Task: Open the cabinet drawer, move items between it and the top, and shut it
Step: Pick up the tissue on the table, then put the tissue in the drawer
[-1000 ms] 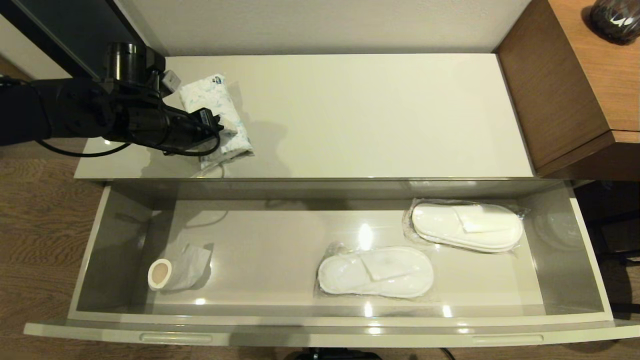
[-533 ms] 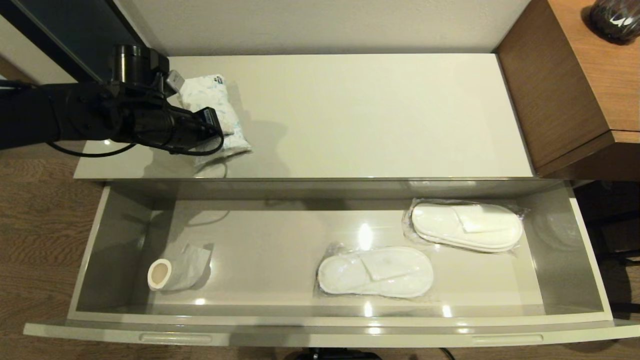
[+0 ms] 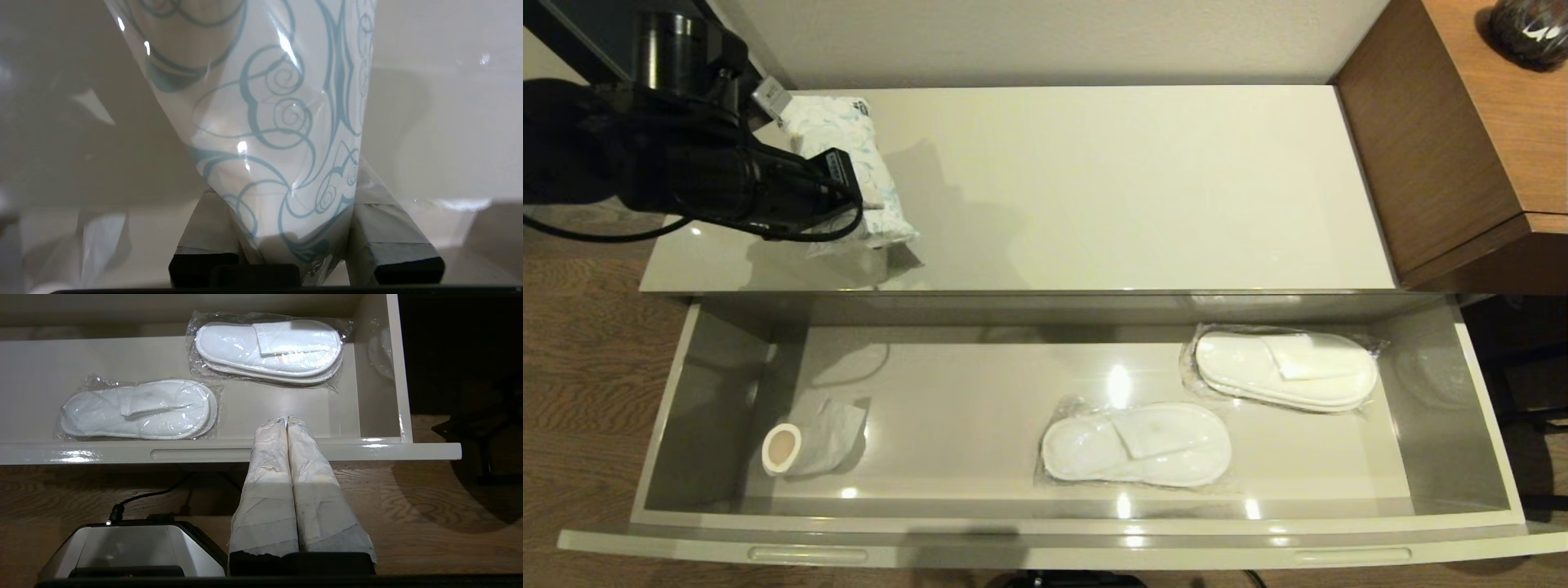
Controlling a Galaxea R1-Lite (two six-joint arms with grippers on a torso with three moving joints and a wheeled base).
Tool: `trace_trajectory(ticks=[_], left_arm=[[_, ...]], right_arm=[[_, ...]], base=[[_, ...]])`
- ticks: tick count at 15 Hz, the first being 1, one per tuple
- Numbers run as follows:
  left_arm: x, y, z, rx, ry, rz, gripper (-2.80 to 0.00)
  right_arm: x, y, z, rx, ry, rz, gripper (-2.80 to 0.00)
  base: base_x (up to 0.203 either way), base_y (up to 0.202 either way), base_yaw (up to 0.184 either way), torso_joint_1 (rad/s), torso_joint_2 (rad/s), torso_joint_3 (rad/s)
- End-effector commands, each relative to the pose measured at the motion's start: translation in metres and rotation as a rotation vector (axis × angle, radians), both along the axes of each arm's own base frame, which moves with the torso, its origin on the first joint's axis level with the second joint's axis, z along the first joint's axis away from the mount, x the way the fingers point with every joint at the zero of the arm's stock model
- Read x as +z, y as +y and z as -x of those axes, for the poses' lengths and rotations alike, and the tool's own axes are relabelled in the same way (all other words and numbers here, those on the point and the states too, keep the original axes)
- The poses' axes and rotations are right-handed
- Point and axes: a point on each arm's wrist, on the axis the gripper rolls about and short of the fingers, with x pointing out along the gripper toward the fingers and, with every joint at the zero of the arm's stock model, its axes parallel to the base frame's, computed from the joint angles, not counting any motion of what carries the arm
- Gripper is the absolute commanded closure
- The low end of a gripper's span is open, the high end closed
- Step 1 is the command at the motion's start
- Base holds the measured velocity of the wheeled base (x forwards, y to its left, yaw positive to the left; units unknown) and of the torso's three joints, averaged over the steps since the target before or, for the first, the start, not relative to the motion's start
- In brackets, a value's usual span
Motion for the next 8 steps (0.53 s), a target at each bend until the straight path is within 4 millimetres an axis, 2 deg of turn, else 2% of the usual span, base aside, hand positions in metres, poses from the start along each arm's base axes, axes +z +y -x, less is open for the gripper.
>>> trace_trajectory(ticks=[1, 2, 3, 4, 5, 8], left_arm=[[0.02, 0.005, 0.039, -0.004, -0.033, 0.01, 0.0], [0.017, 0.007, 0.044, 0.012, -0.003, 0.021, 0.0], [0.015, 0.01, 0.059, 0.042, 0.036, 0.036, 0.0], [0.015, 0.016, 0.083, 0.09, 0.073, 0.055, 0.0], [0.004, 0.021, 0.101, 0.152, 0.148, 0.062, 0.0], [-0.034, 0.035, 0.129, 0.392, 0.354, 0.037, 0.0]], right_arm=[[0.0, 0.0, 0.0, 0.0, 0.001, 0.0, 0.0], [-0.001, 0.0, 0.0, 0.005, 0.003, 0.009, 0.0], [-0.001, 0.0, 0.0, 0.005, 0.003, 0.009, 0.0], [-0.001, 0.0, 0.0, 0.003, 0.003, 0.009, 0.0], [-0.001, 0.0, 0.0, 0.003, 0.003, 0.01, 0.0], [0.0, 0.0, 0.0, 0.003, 0.001, 0.011, 0.0]], base=[[0.0, 0.0, 0.0, 0.0, 0.0, 0.0], [0.0, 0.0, 0.0, 0.0, 0.0, 0.0], [0.0, 0.0, 0.0, 0.0, 0.0, 0.0], [0.0, 0.0, 0.0, 0.0, 0.0, 0.0], [0.0, 0.0, 0.0, 0.0, 0.0, 0.0], [0.0, 0.0, 0.0, 0.0, 0.0, 0.0]])
